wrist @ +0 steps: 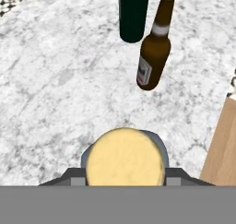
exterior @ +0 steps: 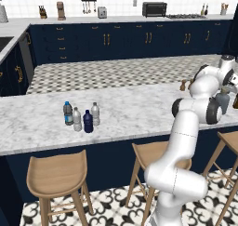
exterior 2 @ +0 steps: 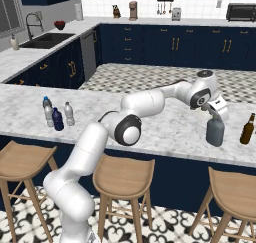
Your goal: Move the plastic bottles in the middle to the plastics group, and the glass bottles in the middle to the glass group.
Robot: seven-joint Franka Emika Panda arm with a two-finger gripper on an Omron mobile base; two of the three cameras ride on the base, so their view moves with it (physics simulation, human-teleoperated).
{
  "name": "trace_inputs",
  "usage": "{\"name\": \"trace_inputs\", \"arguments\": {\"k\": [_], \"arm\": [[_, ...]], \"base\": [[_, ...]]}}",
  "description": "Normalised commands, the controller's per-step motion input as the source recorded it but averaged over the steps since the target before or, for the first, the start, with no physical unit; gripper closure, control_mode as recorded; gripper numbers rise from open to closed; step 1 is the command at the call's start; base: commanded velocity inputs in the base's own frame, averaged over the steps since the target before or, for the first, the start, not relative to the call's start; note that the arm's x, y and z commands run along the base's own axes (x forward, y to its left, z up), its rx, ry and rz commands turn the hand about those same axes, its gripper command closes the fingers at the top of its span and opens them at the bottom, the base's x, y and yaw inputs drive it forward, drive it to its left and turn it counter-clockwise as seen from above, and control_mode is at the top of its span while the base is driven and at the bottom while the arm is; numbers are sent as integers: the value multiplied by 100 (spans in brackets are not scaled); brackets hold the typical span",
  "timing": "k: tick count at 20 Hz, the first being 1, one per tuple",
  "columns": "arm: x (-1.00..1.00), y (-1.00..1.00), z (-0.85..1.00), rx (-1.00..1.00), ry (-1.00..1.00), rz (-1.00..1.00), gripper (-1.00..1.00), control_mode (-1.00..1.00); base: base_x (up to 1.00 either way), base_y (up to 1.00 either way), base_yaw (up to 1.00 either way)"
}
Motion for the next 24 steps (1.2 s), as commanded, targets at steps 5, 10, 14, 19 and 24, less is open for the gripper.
{"name": "trace_inputs", "arguments": {"k": [5, 10, 14, 19, 24], "arm": [[0, 0, -11, 0, 0, 0, 100, -100], [0, 0, 0, 0, 0, 0, 100, -100], [0, 0, 0, 0, 0, 0, -100, -100], [0, 0, 0, 0, 0, 0, -100, -100], [0, 0, 0, 0, 0, 0, -100, -100]], "base": [[0, 0, 0], [0, 0, 0], [0, 0, 0], [0, 0, 0], [0, 0, 0]]}}
